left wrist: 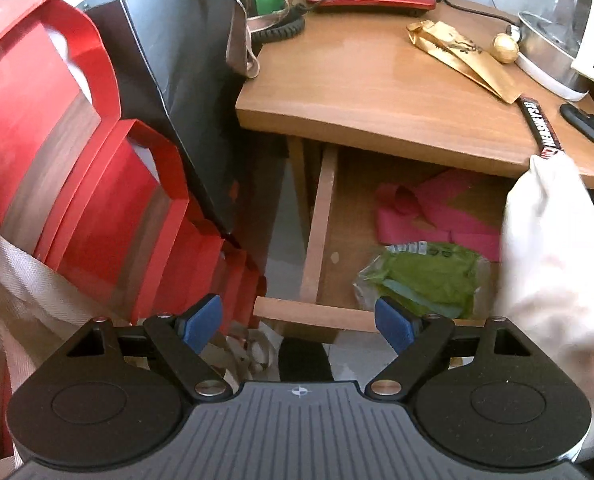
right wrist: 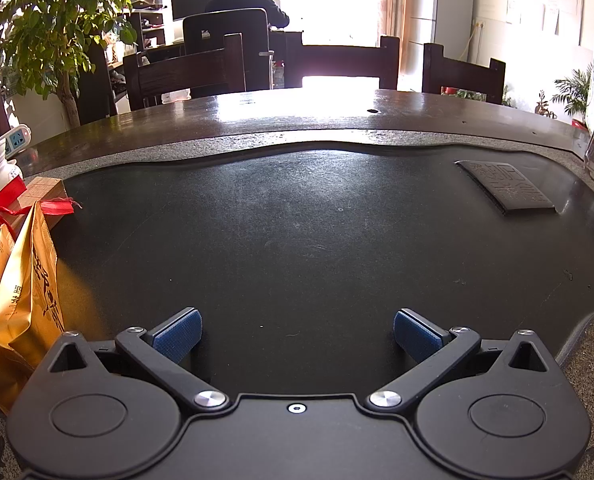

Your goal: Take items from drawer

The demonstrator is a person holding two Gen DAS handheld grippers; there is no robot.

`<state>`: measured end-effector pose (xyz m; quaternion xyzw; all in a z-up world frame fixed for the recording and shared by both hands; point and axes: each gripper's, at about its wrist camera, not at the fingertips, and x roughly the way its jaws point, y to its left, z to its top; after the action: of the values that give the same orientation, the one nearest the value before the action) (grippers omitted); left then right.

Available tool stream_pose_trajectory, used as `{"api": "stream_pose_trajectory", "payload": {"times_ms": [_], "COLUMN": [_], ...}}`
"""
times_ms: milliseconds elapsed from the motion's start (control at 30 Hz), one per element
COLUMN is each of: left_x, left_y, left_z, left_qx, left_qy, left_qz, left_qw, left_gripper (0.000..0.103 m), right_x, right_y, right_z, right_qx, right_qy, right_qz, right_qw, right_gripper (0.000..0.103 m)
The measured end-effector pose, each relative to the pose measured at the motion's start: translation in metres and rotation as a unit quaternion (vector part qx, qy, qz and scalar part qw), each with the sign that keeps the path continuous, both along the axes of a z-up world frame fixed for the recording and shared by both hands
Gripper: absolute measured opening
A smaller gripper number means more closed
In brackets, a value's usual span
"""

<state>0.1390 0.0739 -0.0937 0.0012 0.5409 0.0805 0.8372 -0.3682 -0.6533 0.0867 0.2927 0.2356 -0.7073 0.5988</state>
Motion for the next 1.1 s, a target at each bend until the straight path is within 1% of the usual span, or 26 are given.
{"api": "stream_pose_trajectory", "payload": {"times_ms": [300, 567, 1100], "left_x": [0.0, -0.001, 0.0], "left_y": [0.003, 0.004, 0.014], "left_z": [-0.009, -0.005, -0.011], "left_qx": [-0.01, -0.01, -0.01], "left_qy": [0.01, 0.004, 0.011], "left_qz": [0.005, 0.008, 0.024], "left_qw": [0.9999, 0.9999, 0.9996], "left_gripper": [0.087, 0.087, 0.087], "right_x": [0.0, 0.0, 0.0], "right_y": [0.0, 0.0, 0.0], "right_z": [0.0, 0.0, 0.0], "right_qx": [0.0, 0.0, 0.0], "right_qy": [0.0, 0.0, 0.0], "right_qz": [0.0, 0.0, 0.0], "right_qw": [1.0, 1.0, 1.0], "right_gripper": [0.103, 0.103, 0.103]}}
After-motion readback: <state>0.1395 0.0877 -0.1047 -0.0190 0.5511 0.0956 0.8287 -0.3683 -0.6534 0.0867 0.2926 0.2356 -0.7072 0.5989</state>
